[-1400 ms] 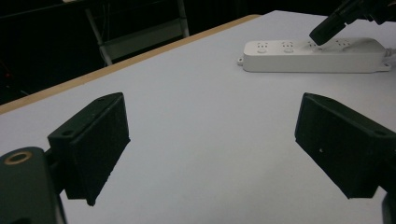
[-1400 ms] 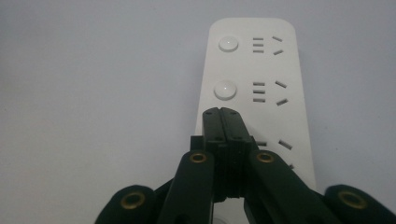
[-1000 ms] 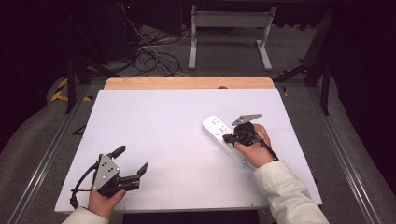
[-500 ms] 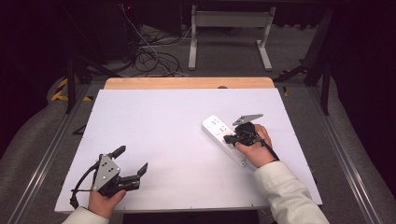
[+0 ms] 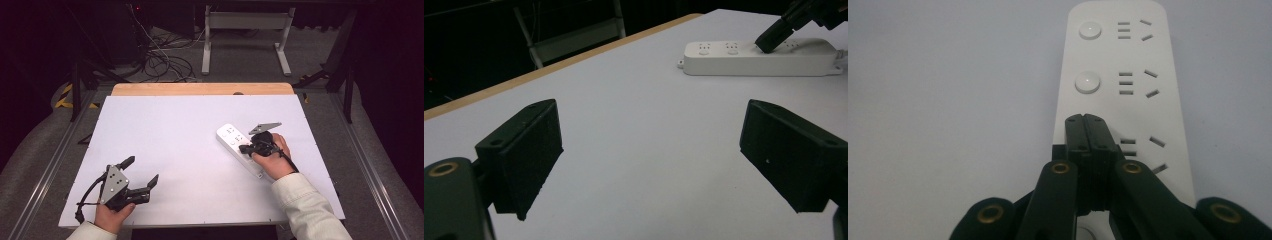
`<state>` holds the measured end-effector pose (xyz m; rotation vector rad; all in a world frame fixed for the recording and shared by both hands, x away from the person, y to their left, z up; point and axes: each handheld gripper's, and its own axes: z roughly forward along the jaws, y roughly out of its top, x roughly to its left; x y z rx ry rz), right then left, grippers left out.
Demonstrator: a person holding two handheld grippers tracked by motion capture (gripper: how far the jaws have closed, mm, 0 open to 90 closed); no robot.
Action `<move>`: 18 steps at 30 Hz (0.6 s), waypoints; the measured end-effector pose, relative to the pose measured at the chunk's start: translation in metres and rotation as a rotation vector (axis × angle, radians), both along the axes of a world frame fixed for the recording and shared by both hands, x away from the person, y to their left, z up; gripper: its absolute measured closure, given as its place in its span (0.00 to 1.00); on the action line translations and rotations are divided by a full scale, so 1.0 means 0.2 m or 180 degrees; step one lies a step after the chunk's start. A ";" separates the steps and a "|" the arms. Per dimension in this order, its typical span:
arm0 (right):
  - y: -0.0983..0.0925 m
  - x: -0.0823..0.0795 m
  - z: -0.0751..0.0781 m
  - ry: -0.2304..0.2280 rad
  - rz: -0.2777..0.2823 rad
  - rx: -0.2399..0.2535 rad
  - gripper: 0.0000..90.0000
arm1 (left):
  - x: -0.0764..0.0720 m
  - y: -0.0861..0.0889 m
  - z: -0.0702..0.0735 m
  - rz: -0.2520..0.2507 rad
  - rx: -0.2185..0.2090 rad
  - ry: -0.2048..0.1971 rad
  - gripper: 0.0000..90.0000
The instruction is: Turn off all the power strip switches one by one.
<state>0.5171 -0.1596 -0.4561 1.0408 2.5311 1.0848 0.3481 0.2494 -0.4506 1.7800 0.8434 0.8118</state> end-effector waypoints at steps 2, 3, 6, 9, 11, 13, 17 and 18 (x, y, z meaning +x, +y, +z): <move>0.00 0.00 0.00 0.0019 -0.0013 -0.0003 1.00 | 0.00 0.00 0.00 0.0001 0.0000 0.0011 0.12; 0.01 0.00 0.00 0.0004 -0.0015 -0.0018 1.00 | 0.00 0.00 0.00 0.0005 -0.0003 0.0018 0.12; 0.02 -0.01 0.01 -0.0016 -0.0021 -0.0079 1.00 | 0.00 0.00 0.00 0.0004 0.0006 0.0015 0.12; 0.02 0.01 0.01 0.0079 -0.0053 -0.0095 1.00 | 0.00 0.00 0.00 0.0006 -0.0001 0.0021 0.12; 0.02 0.01 0.01 0.0110 -0.0072 -0.0104 1.00 | 0.00 -0.01 0.00 0.0014 0.0001 0.0023 0.12; 0.02 0.01 0.02 0.0034 -0.0018 -0.0078 1.00 | 0.00 0.00 0.00 0.0020 0.0006 0.0018 0.12; -0.01 -0.02 0.13 -0.0268 0.0002 0.0392 1.00 | 0.01 0.00 0.00 0.0032 -0.0022 0.0037 0.12; -0.01 -0.02 0.15 -0.0327 0.0011 0.0409 1.00 | 0.01 0.00 0.00 0.0032 -0.0020 0.0037 0.12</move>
